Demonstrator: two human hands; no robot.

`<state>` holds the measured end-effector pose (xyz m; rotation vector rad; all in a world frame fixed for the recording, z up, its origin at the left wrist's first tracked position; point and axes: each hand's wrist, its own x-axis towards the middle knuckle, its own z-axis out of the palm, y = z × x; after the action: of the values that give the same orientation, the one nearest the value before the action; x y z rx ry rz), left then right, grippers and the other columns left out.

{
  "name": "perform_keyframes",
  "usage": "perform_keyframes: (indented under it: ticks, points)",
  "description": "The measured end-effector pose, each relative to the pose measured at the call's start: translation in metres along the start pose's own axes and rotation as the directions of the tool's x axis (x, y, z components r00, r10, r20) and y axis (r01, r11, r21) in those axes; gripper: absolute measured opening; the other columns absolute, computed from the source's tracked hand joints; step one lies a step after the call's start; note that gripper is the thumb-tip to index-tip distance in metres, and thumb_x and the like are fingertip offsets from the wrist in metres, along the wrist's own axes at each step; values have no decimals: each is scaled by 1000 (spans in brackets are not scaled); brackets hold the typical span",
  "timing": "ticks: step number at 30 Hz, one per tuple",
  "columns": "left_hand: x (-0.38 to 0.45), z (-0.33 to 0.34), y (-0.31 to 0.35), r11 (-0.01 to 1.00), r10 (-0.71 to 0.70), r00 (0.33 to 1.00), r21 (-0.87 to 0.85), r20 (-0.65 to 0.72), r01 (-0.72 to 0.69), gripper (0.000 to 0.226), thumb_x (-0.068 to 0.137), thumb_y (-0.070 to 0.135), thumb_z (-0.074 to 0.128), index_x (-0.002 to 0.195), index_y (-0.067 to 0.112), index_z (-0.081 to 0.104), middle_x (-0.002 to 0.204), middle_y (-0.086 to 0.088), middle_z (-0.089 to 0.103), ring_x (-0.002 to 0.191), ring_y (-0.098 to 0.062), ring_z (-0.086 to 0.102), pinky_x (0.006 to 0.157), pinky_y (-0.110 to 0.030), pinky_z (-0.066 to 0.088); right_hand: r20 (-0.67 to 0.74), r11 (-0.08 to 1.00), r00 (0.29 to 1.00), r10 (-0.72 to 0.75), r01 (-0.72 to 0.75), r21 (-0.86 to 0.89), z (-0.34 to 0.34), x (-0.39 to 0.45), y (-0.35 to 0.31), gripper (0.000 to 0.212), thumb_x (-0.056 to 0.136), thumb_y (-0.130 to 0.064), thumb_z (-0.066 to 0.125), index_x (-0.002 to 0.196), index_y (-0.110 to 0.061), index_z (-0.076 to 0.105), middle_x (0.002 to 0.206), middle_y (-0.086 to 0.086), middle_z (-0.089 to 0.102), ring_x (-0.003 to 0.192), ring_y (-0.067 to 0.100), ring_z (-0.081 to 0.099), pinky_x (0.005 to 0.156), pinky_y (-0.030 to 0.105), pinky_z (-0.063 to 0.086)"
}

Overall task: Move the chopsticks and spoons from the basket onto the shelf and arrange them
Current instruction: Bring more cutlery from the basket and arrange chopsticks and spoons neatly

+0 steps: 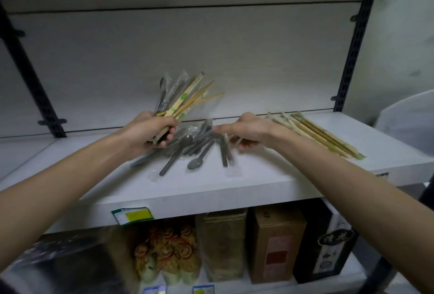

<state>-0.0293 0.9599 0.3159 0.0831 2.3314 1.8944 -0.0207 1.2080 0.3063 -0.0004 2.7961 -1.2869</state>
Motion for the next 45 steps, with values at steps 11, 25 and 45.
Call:
perform_keyframes:
  ticks: [11,25,45]
  points:
    - [0,-16,-11,995,5,985,99,174,-22,13,91,15,74,90,9,63,67,-3,56,53,-12,52,40,-22,39,-4,910,997,73,-65,410,17,19,-22,69,80,-73,62,109,-11,66,97,5,79,50,11,52,52,25,38]
    - [24,74,15,953,142,940,215,311,-215,31,85,33,80,94,5,70,70,-10,66,48,-12,54,39,-21,39,-106,651,975,195,-48,758,-32,28,25,23,99,-28,59,82,-13,59,57,2,65,39,8,59,31,16,35]
    - [60,140,18,977,-119,948,203,294,60,23,100,15,57,115,-2,59,97,-14,71,71,-25,75,58,-35,63,-164,832,922,350,-227,506,-123,42,88,28,103,-22,44,77,-12,51,78,11,66,37,12,46,43,23,28]
